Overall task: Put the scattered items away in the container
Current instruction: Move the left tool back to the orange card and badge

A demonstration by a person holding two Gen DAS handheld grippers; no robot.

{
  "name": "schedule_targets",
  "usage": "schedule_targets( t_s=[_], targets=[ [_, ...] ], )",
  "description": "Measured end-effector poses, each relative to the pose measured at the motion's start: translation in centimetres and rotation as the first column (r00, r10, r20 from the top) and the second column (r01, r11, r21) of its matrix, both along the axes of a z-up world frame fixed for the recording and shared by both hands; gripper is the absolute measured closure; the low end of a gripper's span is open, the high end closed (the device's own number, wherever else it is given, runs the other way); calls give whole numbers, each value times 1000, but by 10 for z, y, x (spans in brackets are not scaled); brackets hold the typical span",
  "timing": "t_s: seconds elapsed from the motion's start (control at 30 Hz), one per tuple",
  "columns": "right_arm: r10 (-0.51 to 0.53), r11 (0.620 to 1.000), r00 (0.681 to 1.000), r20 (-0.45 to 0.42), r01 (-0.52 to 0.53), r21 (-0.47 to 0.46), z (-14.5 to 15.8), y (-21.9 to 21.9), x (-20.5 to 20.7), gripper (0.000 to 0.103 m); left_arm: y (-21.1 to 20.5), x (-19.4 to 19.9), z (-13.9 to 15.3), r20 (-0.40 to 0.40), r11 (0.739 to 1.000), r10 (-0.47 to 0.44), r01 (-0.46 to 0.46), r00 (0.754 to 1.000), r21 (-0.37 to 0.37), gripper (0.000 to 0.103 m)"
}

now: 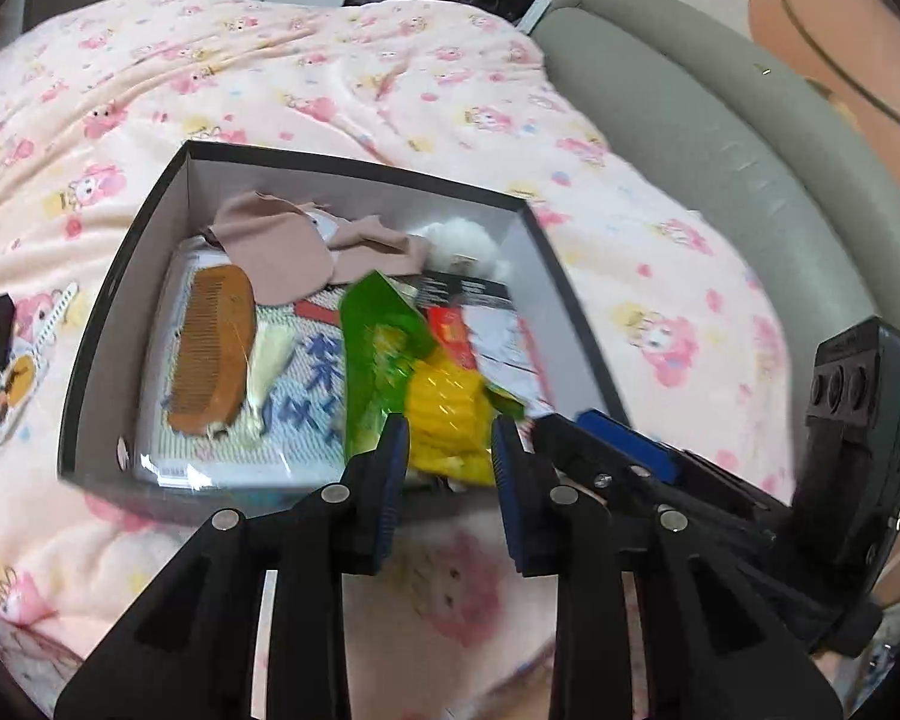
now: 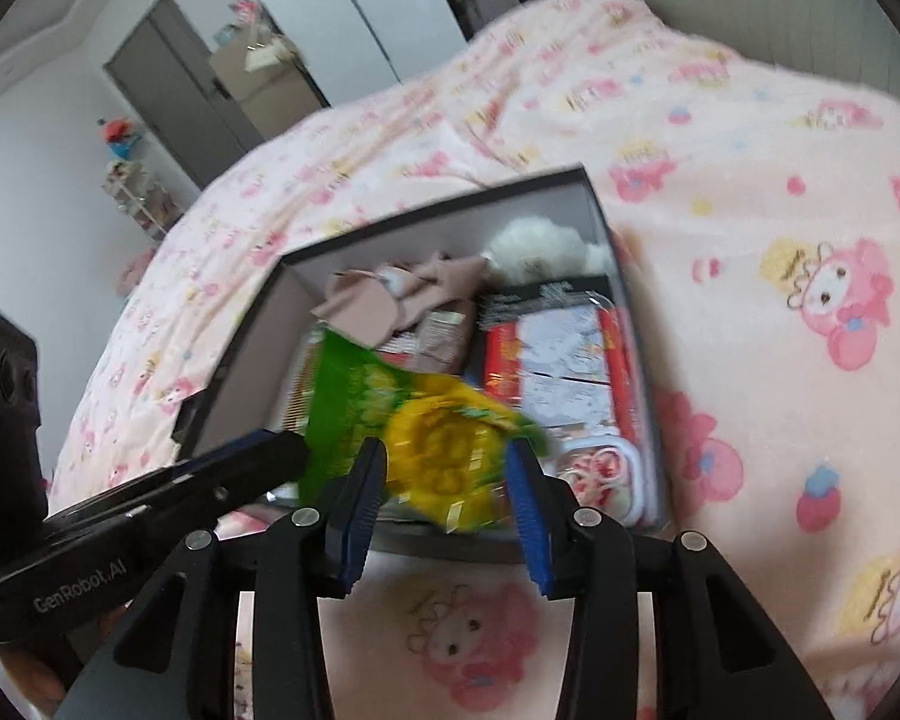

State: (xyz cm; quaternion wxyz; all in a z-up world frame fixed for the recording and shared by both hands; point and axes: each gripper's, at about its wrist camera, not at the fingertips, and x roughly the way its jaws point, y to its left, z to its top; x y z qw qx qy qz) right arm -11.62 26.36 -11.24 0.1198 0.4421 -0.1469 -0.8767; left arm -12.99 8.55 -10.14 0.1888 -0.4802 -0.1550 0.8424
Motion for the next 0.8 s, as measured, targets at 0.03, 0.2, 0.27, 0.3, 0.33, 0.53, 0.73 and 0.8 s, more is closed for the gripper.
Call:
schedule_targets(
  t_s=[0.03,0.2,0.27,0.3,0.33,0.53,0.73,0.8],
  targets=[
    [2,1000,1000,-25,-1,14,4,-6,7,66,-6,6,3,-5,1000,1,-1,1000,14,76],
    [68,996,994,-84,-62,70,24,-45,28,66,-44,31,14,-4,998,20,-20,1000,54,76],
    [102,992,991,-92,-94,90,30,-66,31,66,-64,40,18,-8,997,37,-36,999,61,76],
    [122,988,988,-95,-113,103,33,-77,31,66,-74,43,19,-8,997,52,-52,999,65,76],
    [146,984,984,-103,-134,113,36,-90,32,66,-87,48,21,-10,995,71,-70,997,73,76],
    [285,957,957,-50,-281,75,27,-169,17,66,-175,62,9,45,963,246,-249,968,101,76],
    [437,899,899,28,-438,34,4,-260,-3,66,-273,48,-33,232,877,431,-465,872,120,76],
    [454,889,888,69,-456,27,-10,-283,-15,66,-293,36,-47,269,856,463,-505,844,112,76]
  ],
)
